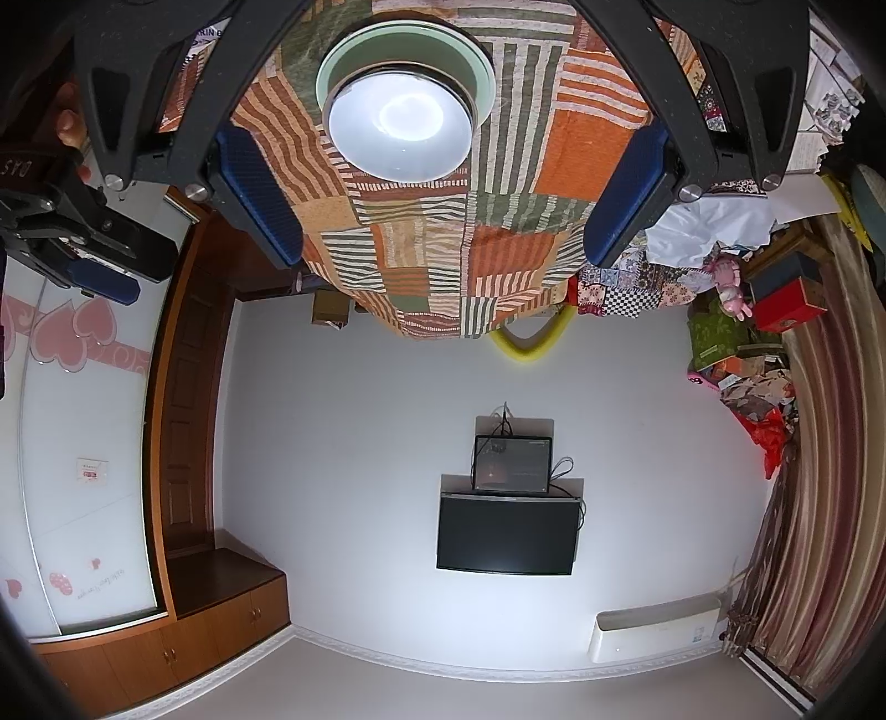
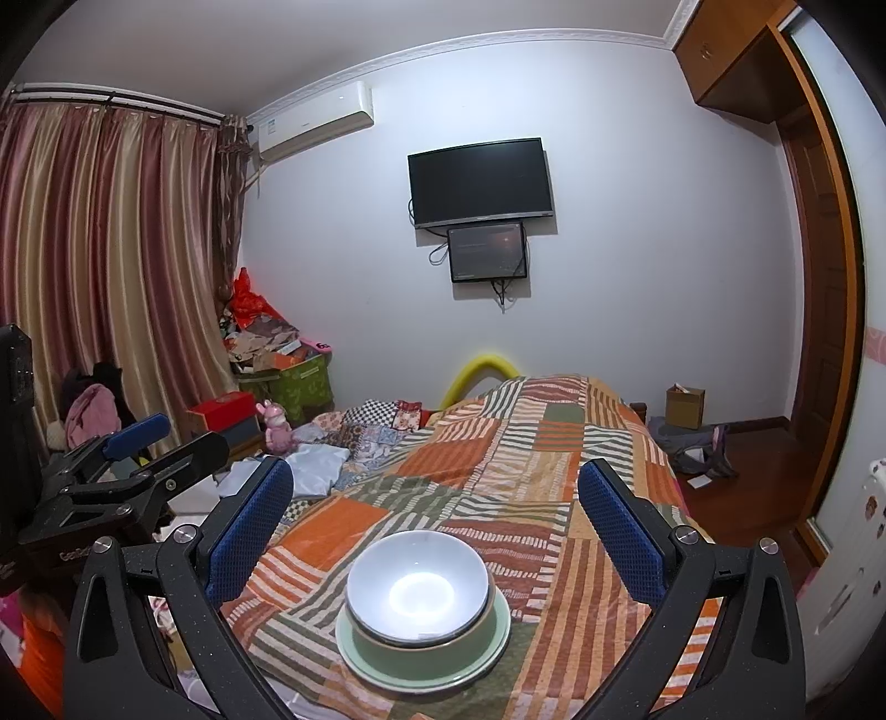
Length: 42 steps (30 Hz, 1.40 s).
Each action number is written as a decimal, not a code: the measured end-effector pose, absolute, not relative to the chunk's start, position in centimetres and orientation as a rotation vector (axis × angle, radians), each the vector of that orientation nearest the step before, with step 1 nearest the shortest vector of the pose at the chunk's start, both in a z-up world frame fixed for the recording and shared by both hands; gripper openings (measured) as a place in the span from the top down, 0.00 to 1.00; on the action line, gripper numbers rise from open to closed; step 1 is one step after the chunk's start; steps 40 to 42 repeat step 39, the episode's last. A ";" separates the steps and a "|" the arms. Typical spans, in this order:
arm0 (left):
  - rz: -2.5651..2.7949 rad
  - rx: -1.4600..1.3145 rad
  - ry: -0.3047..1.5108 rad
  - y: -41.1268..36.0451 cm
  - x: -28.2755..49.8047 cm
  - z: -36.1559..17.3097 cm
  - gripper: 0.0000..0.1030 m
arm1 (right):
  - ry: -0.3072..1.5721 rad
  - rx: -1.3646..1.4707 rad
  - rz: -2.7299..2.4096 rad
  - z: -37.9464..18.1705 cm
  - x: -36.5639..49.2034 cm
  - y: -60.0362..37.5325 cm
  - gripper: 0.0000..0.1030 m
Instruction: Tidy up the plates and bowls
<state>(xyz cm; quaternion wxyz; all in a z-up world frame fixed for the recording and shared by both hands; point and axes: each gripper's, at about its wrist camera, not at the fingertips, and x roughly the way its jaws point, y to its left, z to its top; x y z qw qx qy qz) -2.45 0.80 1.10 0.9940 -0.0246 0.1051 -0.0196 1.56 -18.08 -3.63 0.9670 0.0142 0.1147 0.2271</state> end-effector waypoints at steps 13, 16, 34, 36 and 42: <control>-0.042 -0.071 0.223 1.2 -2.2 1.1 0.00 | 0.233 0.027 0.455 -3.6 1.8 -18.1 0.00; -0.039 -0.081 0.228 1.4 -2.1 1.1 0.00 | 0.232 0.028 0.453 -3.6 1.8 -18.2 0.00; -0.065 -0.072 0.249 1.3 -2.0 0.6 0.00 | 0.242 0.036 0.446 -3.8 2.0 -18.3 0.00; -0.063 -0.075 0.249 1.4 -2.0 0.6 0.00 | 0.246 0.037 0.447 -3.9 2.1 -18.3 0.00; -0.058 -0.073 0.252 1.5 -1.9 0.6 0.00 | 0.252 0.039 0.448 -4.1 2.2 -18.2 0.00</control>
